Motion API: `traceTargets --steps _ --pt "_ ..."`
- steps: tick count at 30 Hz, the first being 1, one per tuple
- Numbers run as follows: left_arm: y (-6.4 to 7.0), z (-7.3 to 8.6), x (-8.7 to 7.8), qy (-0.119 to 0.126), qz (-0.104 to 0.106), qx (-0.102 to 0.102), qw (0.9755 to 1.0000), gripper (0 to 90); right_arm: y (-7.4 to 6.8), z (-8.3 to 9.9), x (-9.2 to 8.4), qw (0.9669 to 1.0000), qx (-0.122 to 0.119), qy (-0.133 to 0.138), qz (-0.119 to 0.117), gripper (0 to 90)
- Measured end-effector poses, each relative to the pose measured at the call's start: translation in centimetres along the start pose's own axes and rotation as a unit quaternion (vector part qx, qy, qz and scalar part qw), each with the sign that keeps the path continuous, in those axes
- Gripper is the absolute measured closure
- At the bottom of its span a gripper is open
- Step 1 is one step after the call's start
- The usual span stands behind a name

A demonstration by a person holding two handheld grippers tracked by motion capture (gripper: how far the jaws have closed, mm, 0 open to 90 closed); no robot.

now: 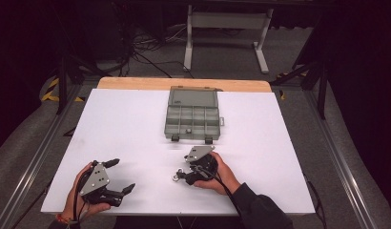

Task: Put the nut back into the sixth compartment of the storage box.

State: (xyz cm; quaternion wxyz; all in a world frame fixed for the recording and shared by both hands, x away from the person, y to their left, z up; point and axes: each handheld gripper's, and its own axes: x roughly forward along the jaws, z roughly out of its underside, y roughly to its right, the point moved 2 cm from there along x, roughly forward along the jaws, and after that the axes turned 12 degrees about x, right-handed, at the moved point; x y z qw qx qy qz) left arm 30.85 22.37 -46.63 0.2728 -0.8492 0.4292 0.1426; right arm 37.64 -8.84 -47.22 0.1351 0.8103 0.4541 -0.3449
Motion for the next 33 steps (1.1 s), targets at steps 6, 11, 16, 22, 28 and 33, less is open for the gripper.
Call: traceTargets --steps 6,11,16,22,28,33 --pt "0.03 0.0 -0.06 0.001 0.001 -0.003 1.0 5.7 -0.35 -0.07 0.27 0.9998 -0.005 -0.007 -0.019 57.3" --pt "0.0 -0.02 -0.09 0.001 0.002 -0.001 1.0 5.7 -0.61 -0.12 0.41 0.9995 -0.01 -0.014 -0.025 66.2" --pt "0.05 -0.02 -0.04 0.001 0.002 -0.002 1.0 5.7 -0.7 -0.16 0.44 0.9995 -0.012 -0.014 -0.026 69.5" --pt "0.01 -0.02 -0.09 0.002 0.003 -0.002 1.0 5.7 -0.77 -0.17 0.36 0.9994 -0.016 -0.016 -0.027 70.5" --pt "0.02 -0.01 -0.08 0.003 0.003 -0.003 1.0 5.7 -0.74 -0.28 0.04 0.9994 -0.021 -0.013 -0.026 70.7" --pt "0.03 -0.02 -0.05 0.003 0.003 -0.004 1.0 5.7 -0.47 -0.32 -0.45 0.9995 -0.021 -0.008 -0.022 70.7"
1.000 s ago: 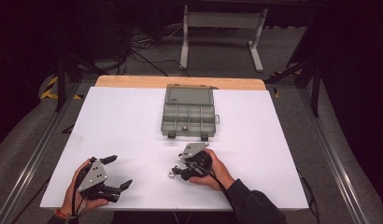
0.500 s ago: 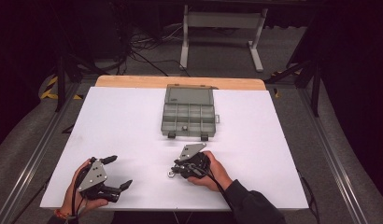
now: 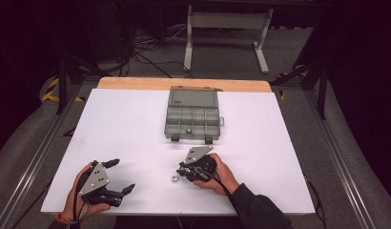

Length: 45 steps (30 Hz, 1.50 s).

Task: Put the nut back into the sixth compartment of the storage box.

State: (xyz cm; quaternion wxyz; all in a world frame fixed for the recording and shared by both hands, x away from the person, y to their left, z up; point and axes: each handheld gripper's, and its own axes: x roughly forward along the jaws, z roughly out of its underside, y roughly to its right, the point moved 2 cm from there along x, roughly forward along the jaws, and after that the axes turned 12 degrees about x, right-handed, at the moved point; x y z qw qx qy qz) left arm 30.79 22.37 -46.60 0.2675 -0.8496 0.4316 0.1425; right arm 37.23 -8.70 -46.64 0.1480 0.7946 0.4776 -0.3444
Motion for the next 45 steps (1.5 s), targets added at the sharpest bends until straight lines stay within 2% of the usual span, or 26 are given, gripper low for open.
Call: traceTargets --steps 18,26,29,39,41,44,45 --pt "-0.2 0.1 0.0 0.002 0.0 -0.006 1.0 5.7 1.9 -1.5 -1.8 0.9989 0.01 0.034 0.032 70.7" --pt "-0.2 0.0 -0.2 0.005 -0.003 -0.01 0.9999 5.7 3.0 -2.3 -2.2 0.9978 0.017 0.039 0.052 70.7" --pt "-0.1 0.0 -0.2 0.004 -0.002 -0.01 0.9999 5.7 3.4 -3.0 -2.8 0.9965 0.013 0.046 0.068 70.7" --pt "-0.1 0.0 -0.2 0.005 -0.004 -0.009 0.9999 5.7 5.1 -4.8 -3.1 0.9943 0.03 0.059 0.084 70.7" --pt "-0.2 0.1 -0.2 0.006 -0.003 -0.01 0.9999 5.7 5.9 -5.4 -2.9 0.9934 0.039 0.061 0.089 70.7" --pt "-0.1 0.1 -0.2 0.006 -0.002 -0.011 0.9999 5.7 6.3 -5.8 -2.7 0.9928 0.046 0.064 0.09 70.6" --pt "-0.2 0.1 -0.2 0.005 0.0 -0.012 0.9999 5.7 6.6 -6.0 -2.6 0.9923 0.055 0.065 0.091 70.7"
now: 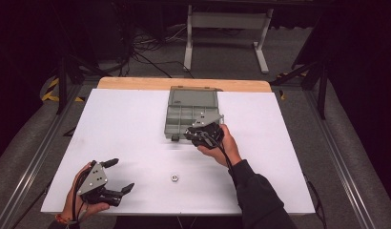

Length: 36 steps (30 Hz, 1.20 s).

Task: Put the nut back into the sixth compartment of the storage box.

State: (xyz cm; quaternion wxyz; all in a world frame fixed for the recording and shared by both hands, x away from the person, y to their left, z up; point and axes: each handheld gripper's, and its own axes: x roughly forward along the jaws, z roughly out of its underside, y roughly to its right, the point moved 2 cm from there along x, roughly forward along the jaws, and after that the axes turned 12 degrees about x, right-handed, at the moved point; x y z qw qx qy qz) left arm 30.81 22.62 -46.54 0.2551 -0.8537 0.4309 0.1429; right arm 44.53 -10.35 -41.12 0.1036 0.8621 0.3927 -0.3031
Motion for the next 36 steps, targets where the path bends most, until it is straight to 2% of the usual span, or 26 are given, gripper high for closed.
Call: traceTargets --steps 2,3,6,15,20,36 --pt "0.0 0.1 0.0 -0.001 0.001 0.001 1.0 5.6 0.3 -0.3 0.2 0.9999 0.013 0.004 -0.006 70.7" --pt "-0.1 0.1 0.0 0.0 0.001 0.001 1.0 5.6 0.4 -0.6 0.4 0.9999 0.009 0.002 0.005 70.7" --pt "0.0 0.0 0.0 0.002 0.0 0.0 1.0 5.6 0.6 -1.1 0.8 0.9999 0.013 -0.001 0.011 70.7" --pt "-0.1 0.0 -0.1 0.003 0.001 0.002 1.0 5.6 1.2 -2.2 2.1 0.9995 0.025 -0.009 0.016 70.7" --pt "-0.1 0.0 -0.1 0.003 0.002 0.0 1.0 5.6 1.5 -2.3 2.9 0.9991 0.036 -0.013 0.021 70.6" --pt "0.0 0.1 -0.2 0.009 0.007 -0.001 0.9999 5.3 1.9 -2.4 4.7 0.9979 0.041 -0.032 0.039 70.5"
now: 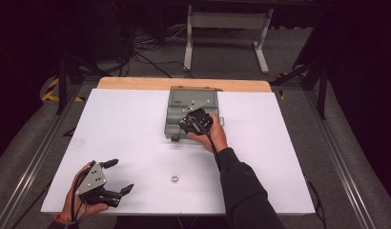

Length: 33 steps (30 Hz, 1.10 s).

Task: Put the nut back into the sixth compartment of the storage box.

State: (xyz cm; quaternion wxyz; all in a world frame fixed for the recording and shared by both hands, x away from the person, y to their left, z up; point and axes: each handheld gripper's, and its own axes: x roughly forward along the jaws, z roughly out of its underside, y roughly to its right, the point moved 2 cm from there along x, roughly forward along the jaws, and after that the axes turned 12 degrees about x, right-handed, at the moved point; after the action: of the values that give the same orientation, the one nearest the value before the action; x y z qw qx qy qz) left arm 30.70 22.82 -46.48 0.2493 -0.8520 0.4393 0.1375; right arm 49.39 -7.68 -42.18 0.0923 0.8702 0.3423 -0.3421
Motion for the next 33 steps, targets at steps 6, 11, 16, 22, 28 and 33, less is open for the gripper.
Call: traceTargets --steps 6,11,16,22,28,33 --pt "0.1 -0.1 0.0 0.002 0.002 0.004 1.0 5.2 0.1 0.1 0.3 1.0 0.002 -0.002 0.004 70.5" --pt "0.1 -0.1 0.0 0.002 0.0 0.001 1.0 5.2 0.1 0.1 0.4 1.0 0.002 -0.005 0.007 70.5" --pt "0.1 -0.1 0.0 0.002 0.0 0.001 1.0 5.2 0.2 0.1 0.4 0.9999 0.005 -0.004 0.009 70.5" --pt "0.1 -0.2 0.0 0.002 -0.001 0.002 1.0 5.2 0.0 0.3 0.3 0.9998 0.014 0.0 0.014 69.4" --pt "0.2 -0.2 0.0 0.0 -0.002 0.005 1.0 5.3 0.1 0.5 -0.1 0.9998 0.018 0.005 0.009 68.5" --pt "0.2 -0.2 0.0 -0.001 -0.005 0.006 1.0 5.3 0.0 1.0 -0.9 0.9998 0.012 0.015 0.006 68.3"
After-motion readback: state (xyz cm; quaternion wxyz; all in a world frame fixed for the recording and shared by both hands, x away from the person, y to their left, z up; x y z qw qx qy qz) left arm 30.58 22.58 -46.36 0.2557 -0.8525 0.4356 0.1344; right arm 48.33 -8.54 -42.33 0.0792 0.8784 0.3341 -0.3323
